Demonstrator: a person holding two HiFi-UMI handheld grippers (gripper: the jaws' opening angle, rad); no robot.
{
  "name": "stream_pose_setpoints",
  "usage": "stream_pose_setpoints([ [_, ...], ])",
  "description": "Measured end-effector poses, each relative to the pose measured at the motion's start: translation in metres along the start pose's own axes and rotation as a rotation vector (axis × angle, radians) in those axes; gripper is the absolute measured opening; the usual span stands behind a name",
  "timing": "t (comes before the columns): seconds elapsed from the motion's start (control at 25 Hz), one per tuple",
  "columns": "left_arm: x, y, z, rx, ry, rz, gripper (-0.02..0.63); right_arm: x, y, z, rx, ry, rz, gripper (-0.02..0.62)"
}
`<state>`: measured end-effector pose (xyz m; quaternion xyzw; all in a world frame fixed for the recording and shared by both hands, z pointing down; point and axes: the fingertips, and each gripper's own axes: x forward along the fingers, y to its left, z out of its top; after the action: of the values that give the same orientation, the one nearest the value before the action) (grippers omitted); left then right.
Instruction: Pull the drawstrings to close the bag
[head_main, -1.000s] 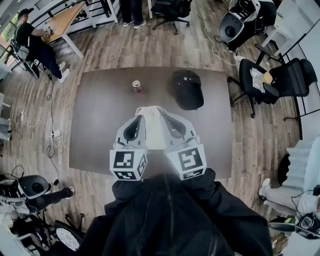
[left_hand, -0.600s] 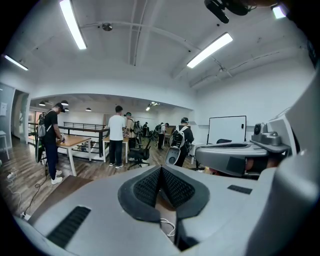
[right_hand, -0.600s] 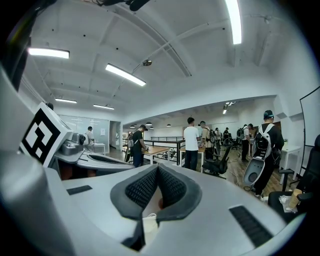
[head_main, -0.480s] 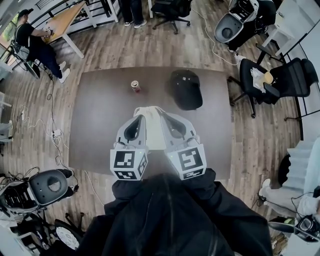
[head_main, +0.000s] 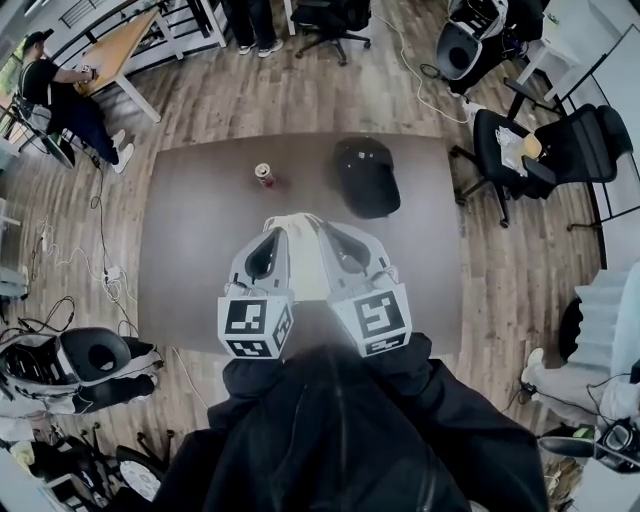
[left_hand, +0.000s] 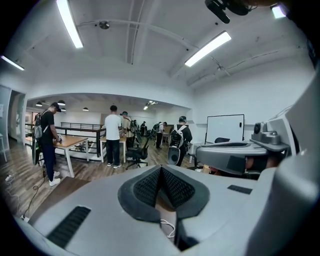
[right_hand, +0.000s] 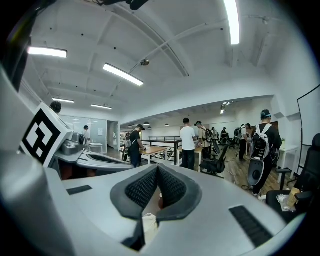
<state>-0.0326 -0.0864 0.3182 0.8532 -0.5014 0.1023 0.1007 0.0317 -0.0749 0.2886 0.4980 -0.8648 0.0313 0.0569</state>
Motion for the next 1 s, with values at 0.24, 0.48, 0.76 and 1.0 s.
stream_pose_setpoints([
  [0.24, 0.004, -0.002, -0.001, -0.001, 0.005, -0.001, 0.032, 0.003, -0.003, -0.001, 0.005, -0.001, 0.008, 0.021],
  [0.48, -0.001, 0.001, -0.003, -0.005, 0.002, 0.015, 0.032, 0.0, 0.001, -0.001, -0.019, 0.004, -0.001, 0.021],
  [0.76, 0.0, 0.007, -0.004, -0.01, 0.005, 0.009, 0.032, 0.007, 0.005, 0.002, -0.032, -0.015, -0.002, 0.021],
  [1.0, 0.009, 0.019, -0.002, -0.013, 0.008, 0.003, 0.032, 0.022, 0.004, 0.002, -0.031, -0.001, -0.008, 0.02],
])
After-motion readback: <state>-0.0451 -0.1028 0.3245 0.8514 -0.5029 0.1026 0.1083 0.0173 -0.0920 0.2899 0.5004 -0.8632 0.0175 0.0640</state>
